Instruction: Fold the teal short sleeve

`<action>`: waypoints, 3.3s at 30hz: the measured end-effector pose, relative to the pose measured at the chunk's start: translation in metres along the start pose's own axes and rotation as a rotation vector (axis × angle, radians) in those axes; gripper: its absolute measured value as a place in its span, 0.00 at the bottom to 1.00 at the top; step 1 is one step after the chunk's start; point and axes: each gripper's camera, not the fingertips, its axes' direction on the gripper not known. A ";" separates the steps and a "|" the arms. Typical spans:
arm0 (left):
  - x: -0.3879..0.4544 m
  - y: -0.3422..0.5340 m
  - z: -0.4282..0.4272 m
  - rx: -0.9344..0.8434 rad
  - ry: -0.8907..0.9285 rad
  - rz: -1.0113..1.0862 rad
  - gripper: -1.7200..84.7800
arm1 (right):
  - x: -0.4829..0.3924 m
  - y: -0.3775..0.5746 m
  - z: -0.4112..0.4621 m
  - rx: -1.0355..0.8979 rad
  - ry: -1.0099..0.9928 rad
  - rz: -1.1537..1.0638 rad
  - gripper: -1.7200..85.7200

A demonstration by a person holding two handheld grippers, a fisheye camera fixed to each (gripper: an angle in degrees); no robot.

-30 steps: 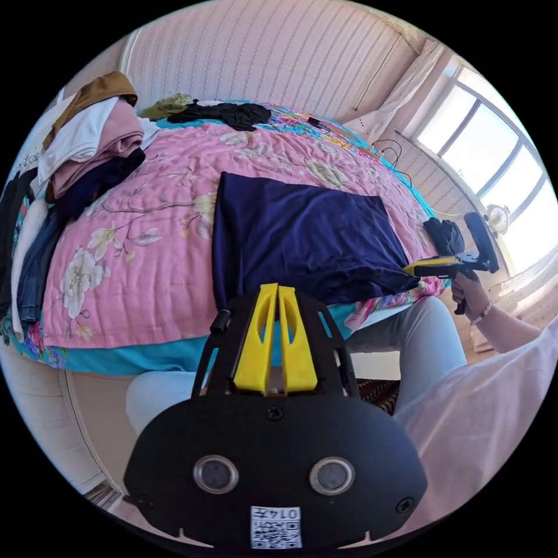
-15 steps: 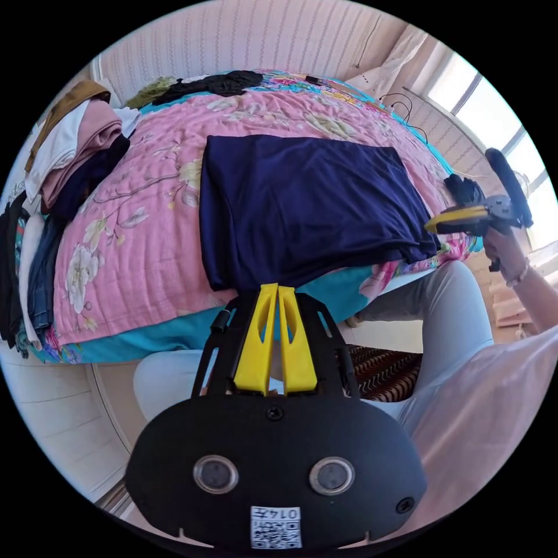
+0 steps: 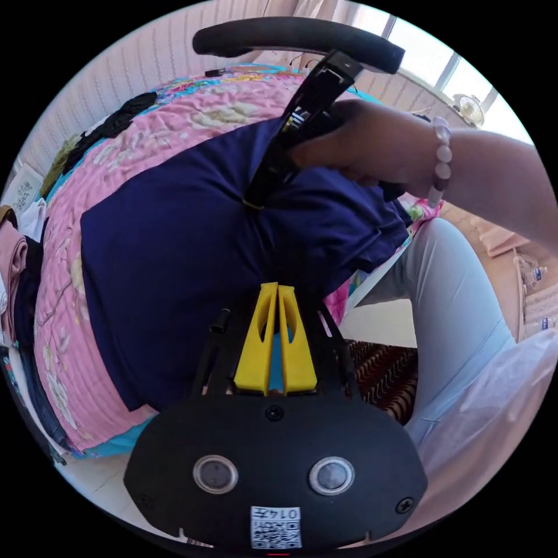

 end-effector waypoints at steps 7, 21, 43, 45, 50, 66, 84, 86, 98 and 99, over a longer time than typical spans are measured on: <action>0.015 -0.016 -0.019 0.045 0.020 -0.003 0.01 | 0.025 -0.015 -0.035 0.055 -0.014 -0.061 0.01; 0.050 -0.037 0.015 -0.019 0.012 0.120 0.01 | 0.137 -0.086 -0.025 -0.136 -0.225 0.069 0.01; 0.167 -0.098 0.015 0.120 0.112 0.395 0.18 | 0.272 0.218 -0.066 0.195 -0.526 0.571 0.06; 0.175 -0.104 0.026 0.087 0.114 0.421 0.18 | 0.280 0.221 -0.071 0.200 -0.579 0.532 0.04; 0.179 -0.113 0.040 0.039 0.112 0.431 0.18 | 0.298 0.229 -0.087 0.241 -0.665 0.515 0.03; 0.105 -0.097 0.023 0.123 0.159 0.194 0.02 | 0.379 0.161 -0.111 0.410 -0.624 0.630 0.16; -0.005 -0.030 -0.020 0.308 0.250 -0.054 0.01 | 0.329 0.029 -0.157 0.486 -0.610 0.498 0.03; -0.037 -0.007 -0.032 0.354 0.270 -0.171 0.02 | 0.295 -0.007 -0.173 0.473 -0.597 0.380 0.03; -0.162 0.119 -0.052 0.428 0.164 -0.659 0.02 | 0.109 -0.185 -0.150 0.238 -0.524 0.152 0.02; -0.166 0.122 -0.052 0.432 0.164 -0.676 0.02 | 0.102 -0.192 -0.146 0.220 -0.522 0.153 0.02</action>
